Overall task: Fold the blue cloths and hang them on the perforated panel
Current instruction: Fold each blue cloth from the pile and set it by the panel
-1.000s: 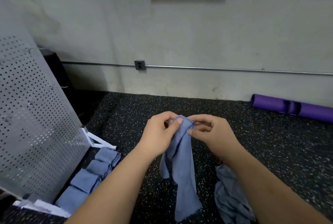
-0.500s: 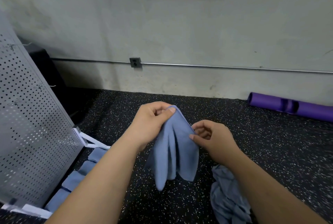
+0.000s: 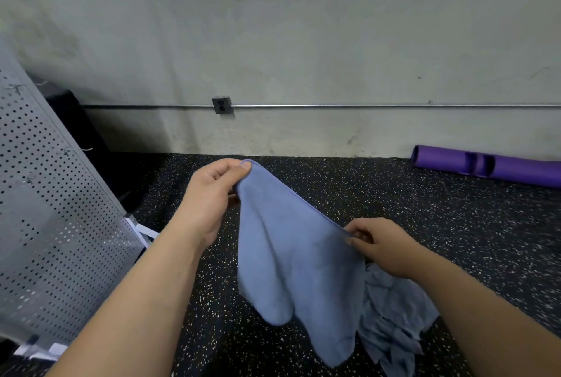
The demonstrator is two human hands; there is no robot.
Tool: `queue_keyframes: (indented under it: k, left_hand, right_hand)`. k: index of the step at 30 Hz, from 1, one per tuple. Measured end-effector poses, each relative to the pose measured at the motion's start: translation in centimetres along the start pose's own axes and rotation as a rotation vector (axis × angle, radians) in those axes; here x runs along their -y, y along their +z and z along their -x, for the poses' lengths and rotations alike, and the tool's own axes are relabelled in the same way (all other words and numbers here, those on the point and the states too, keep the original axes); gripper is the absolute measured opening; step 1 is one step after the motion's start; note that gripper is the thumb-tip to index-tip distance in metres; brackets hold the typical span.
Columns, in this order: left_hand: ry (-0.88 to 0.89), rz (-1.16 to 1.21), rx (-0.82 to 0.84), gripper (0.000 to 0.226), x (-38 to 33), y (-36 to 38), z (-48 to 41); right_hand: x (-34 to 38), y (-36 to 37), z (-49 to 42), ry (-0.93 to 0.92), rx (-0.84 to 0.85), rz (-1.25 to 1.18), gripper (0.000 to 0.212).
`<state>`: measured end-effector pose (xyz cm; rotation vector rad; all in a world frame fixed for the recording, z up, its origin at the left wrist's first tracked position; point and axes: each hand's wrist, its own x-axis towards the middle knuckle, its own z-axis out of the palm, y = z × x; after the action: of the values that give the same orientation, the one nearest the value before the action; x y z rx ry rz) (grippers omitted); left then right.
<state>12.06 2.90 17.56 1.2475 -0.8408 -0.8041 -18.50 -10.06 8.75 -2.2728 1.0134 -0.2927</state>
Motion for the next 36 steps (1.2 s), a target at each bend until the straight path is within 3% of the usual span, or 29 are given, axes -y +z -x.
queue_keyframes:
  k: [9, 17, 26, 30, 36]
  left_hand:
    - [-0.007, 0.047, -0.391, 0.019, 0.4, -4.1, -1.6]
    - [-0.074, 0.057, -0.595, 0.018, 1.5, -8.2, -2.6]
    - [-0.13, -0.234, -0.359, 0.024, 3.8, -4.6, -2.2]
    - [-0.087, -0.301, -0.235, 0.02, 4.1, -1.1, -1.3]
    - [-0.023, -0.307, -0.017, 0.014, 4.7, 3.6, 0.7]
  right_hand:
    - [-2.9, -3.0, 1.4, 0.054, -0.017, 0.062, 0.011]
    - [-5.0, -4.9, 2.5, 0.208, -0.125, 0.223, 0.017]
    - [-0.3, -5.5, 1.1, 0.193, -0.221, 0.101, 0.034]
    - [2.5, -5.1, 1.1, 0.247, -0.226, -0.185, 0.035]
    - [5.0, -4.0, 1.1, 0.301, -0.176, -0.514, 0.017]
